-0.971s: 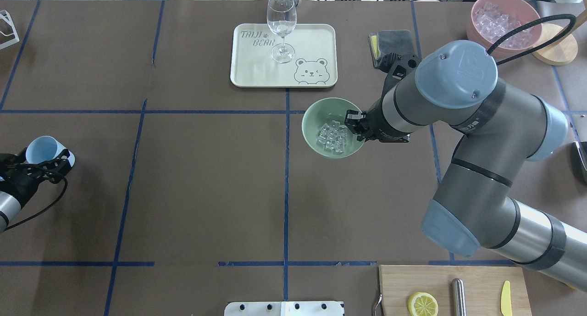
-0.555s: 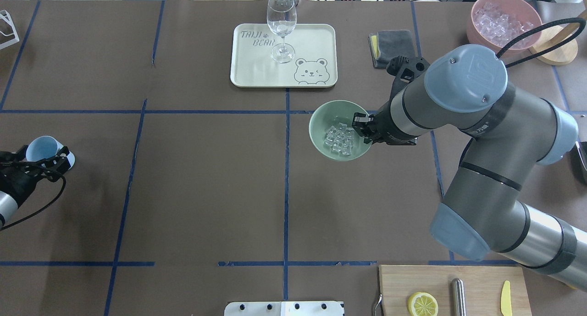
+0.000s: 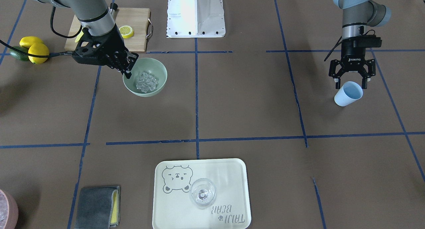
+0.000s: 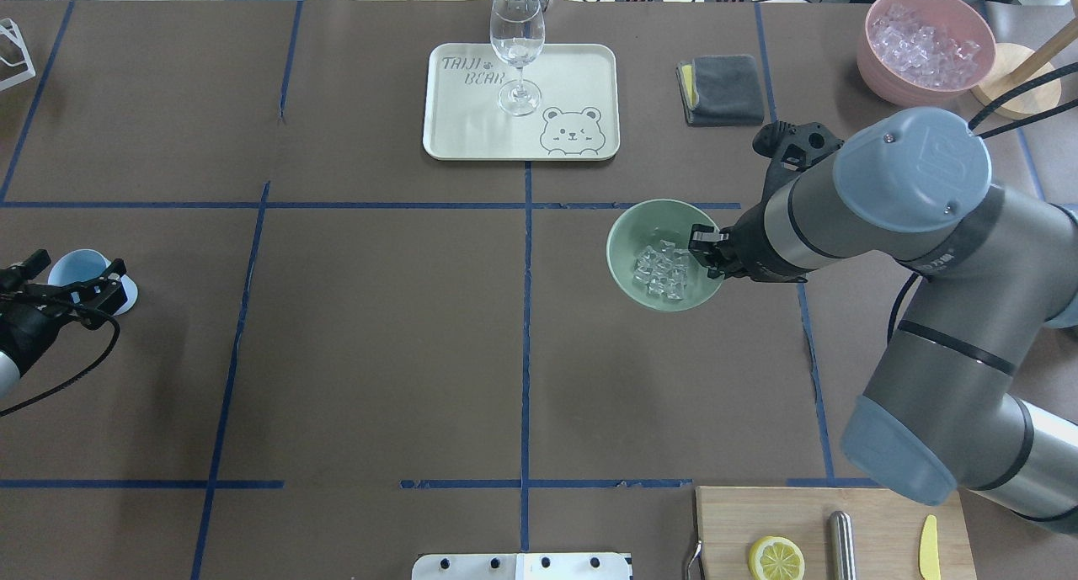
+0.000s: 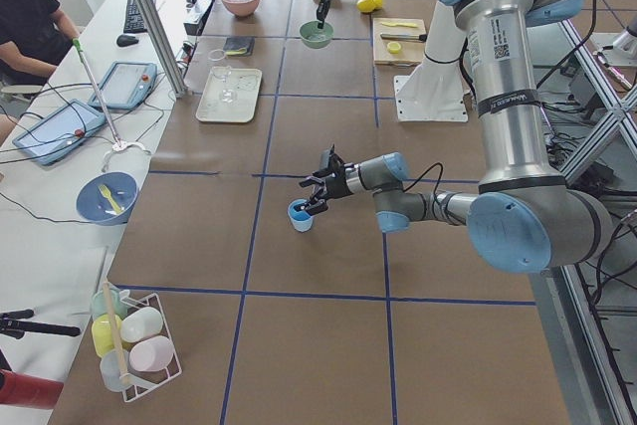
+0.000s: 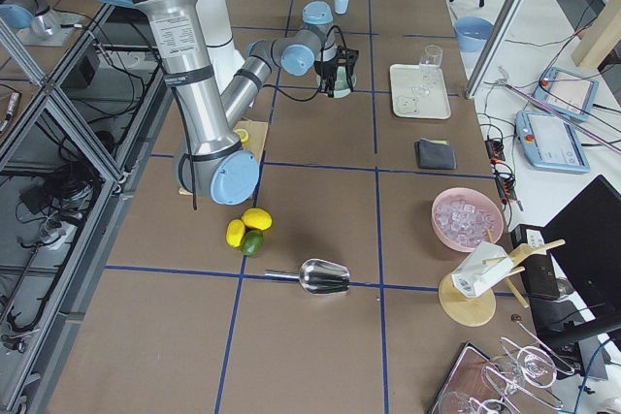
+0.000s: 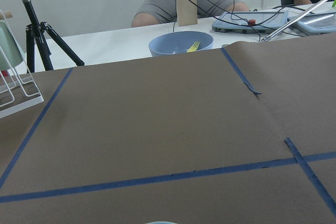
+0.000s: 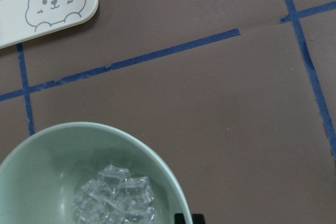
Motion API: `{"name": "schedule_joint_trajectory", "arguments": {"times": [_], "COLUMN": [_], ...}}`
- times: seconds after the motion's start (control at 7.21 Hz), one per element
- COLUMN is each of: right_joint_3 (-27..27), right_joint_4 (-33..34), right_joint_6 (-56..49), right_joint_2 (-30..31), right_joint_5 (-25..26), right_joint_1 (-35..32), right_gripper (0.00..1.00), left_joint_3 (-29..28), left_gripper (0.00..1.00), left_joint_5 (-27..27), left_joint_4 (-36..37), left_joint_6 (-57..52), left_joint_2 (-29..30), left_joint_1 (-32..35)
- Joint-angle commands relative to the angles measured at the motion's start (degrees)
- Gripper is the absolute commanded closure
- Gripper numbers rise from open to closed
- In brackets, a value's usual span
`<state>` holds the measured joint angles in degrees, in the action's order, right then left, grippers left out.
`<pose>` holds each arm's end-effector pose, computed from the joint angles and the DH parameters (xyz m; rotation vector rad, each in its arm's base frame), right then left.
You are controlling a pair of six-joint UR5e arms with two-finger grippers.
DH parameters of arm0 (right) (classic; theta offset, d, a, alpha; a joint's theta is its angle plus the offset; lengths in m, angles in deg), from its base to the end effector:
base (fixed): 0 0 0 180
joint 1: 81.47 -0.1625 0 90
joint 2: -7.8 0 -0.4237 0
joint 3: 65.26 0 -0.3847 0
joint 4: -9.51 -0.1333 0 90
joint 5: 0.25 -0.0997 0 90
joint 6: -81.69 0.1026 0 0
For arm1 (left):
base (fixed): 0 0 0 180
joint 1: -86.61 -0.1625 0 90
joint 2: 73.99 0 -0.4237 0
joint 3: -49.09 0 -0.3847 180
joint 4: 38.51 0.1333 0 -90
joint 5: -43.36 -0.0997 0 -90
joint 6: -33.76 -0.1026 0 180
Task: Pour ice into bowl
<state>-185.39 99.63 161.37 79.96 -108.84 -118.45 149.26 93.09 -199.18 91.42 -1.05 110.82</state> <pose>-0.3600 -0.3970 0.2714 0.0525 -0.8834 0.2993 0.2573 -0.3346 0.5589 1.0530 0.6381 -0.2671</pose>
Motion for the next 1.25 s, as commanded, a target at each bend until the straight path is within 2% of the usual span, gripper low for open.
{"name": "schedule_joint_trajectory", "arguments": {"times": [0.0,0.28,0.55,0.69,0.83,0.97,1.11], "right_joint_3": [-2.56,-2.12,-0.73,1.20,4.44,8.73,12.43], "right_joint_4": [-0.12,-4.48,-13.69,-18.53,-22.93,-28.80,-33.47], "right_joint_6": [-4.16,-8.81,-15.31,-18.48,-23.03,-27.34,-29.65], "right_joint_2": [5.25,10.68,19.64,24.03,26.43,28.37,29.69], "right_joint_5": [0.05,0.05,-0.48,-0.83,-3.96,-7.48,-9.43], "right_joint_1": [-0.11,-2.03,-6.85,-9.92,-13.61,-17.30,-19.68], "right_gripper": [1.00,1.00,1.00,1.00,1.00,1.00,1.00], "left_joint_3": [2.81,5.62,5.47,5.64,5.64,5.56,5.47], "left_gripper": [0.00,0.00,0.00,0.00,0.00,0.00,0.00], "left_joint_5": [3.85,14.29,18.63,23.26,30.53,36.52,41.28], "left_joint_4": [0.53,10.24,11.51,15.17,18.17,21.33,28.24], "left_joint_6": [-5.34,-16.98,-25.37,-25.66,-27.58,-34.04,-36.97], "left_joint_2": [-0.16,0.97,1.07,2.28,4.38,5.89,8.77], "left_joint_1": [4.85,14.67,20.24,22.96,26.73,32.25,36.48]}}
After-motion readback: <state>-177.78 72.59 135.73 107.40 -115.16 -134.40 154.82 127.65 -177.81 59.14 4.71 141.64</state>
